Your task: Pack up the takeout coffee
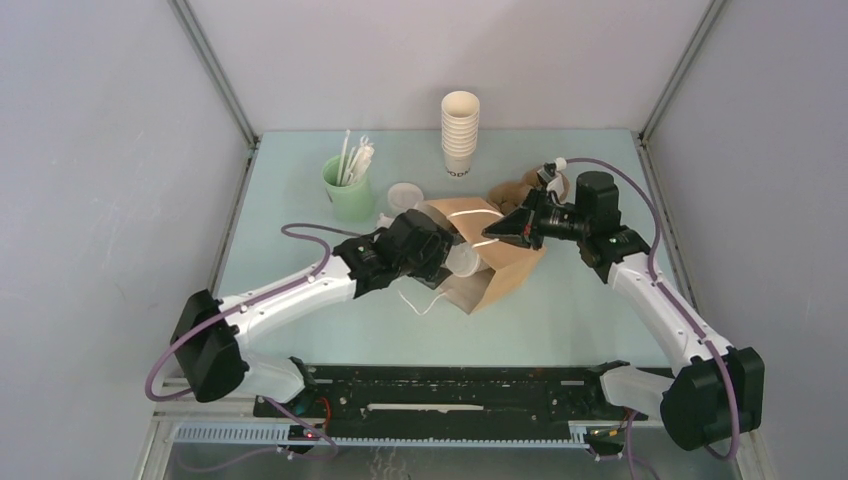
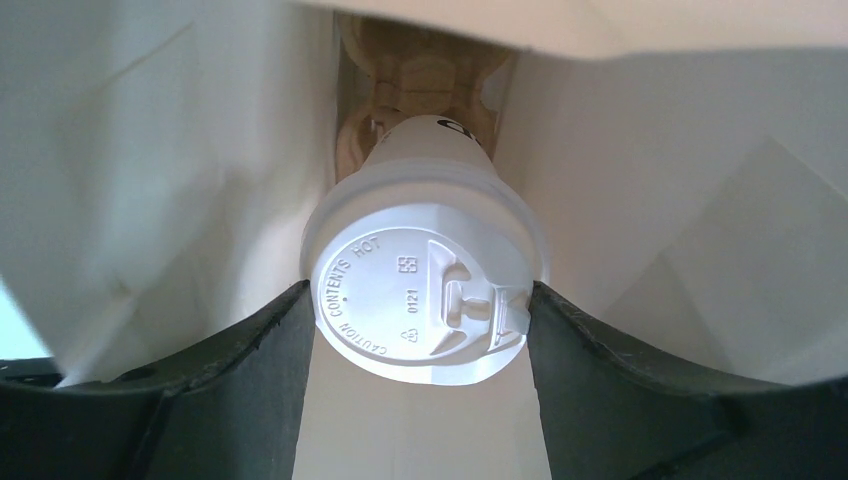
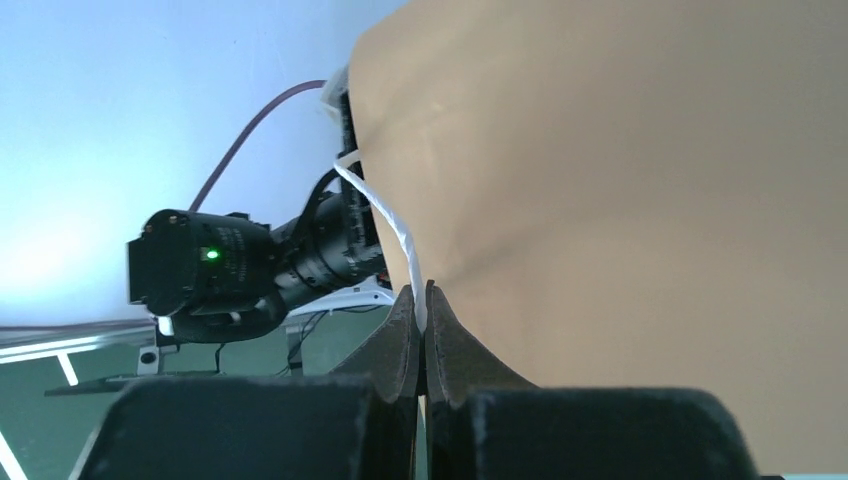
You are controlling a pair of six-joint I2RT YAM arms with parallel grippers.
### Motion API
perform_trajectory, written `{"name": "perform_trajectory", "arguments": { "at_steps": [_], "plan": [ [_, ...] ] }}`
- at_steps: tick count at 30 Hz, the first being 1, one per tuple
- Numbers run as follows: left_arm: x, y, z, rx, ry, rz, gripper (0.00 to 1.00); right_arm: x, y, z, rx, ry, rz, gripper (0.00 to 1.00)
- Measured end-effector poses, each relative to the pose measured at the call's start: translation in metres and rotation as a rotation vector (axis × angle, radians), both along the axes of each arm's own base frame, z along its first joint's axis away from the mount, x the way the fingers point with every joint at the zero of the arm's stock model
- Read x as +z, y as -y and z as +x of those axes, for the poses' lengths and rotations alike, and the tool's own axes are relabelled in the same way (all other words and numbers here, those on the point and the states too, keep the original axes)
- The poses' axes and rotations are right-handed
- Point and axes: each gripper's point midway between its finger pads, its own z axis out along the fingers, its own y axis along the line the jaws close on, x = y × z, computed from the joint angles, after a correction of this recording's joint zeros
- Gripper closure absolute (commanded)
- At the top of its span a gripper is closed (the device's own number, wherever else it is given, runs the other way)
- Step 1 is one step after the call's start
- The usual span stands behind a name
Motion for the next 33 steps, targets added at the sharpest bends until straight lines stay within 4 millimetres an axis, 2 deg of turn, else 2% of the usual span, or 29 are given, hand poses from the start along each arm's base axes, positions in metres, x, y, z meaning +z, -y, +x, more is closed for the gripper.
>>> {"name": "perform_trajectory", "arguments": {
  "at_steps": [3, 6, 10, 13, 15, 18, 24, 28, 33],
  "plan": [
    [0.008, -0.002, 0.000, -0.025, 0.013, 0.033, 1.00, -0.003, 0.007, -0.001, -0.019, -0.010, -0.024, 0.97],
    [0.016, -0.006, 0.004, -0.037, 0.031, 0.052, 1.00, -0.004, 0.012, -0.002, -0.027, -0.007, -0.067, 1.00],
    [0.019, -0.014, 0.007, -0.047, 0.035, 0.091, 1.00, 0.012, 0.017, 0.002, -0.042, 0.055, -0.127, 1.00],
    [0.032, -0.017, 0.012, -0.051, 0.048, 0.105, 1.00, 0.028, 0.021, 0.004, -0.050, 0.126, -0.164, 0.99],
    [0.044, -0.015, 0.018, -0.052, 0.066, 0.099, 1.00, 0.034, 0.024, 0.004, -0.055, 0.153, -0.190, 0.83],
    [0.054, -0.011, 0.024, -0.056, 0.076, 0.097, 1.00, 0.041, 0.030, 0.004, -0.068, 0.191, -0.246, 0.69],
    [0.043, -0.005, 0.028, -0.076, 0.042, 0.141, 1.00, 0.063, 0.037, -0.002, -0.077, 0.320, -0.388, 0.35],
    [0.039, -0.004, 0.029, -0.086, 0.026, 0.166, 1.00, 0.071, 0.029, -0.017, -0.027, 0.437, -0.519, 0.25],
    [0.050, -0.002, 0.030, -0.097, 0.040, 0.170, 1.00, 0.066, 0.019, -0.040, 0.080, 0.602, -0.708, 0.23]
  ]
}}
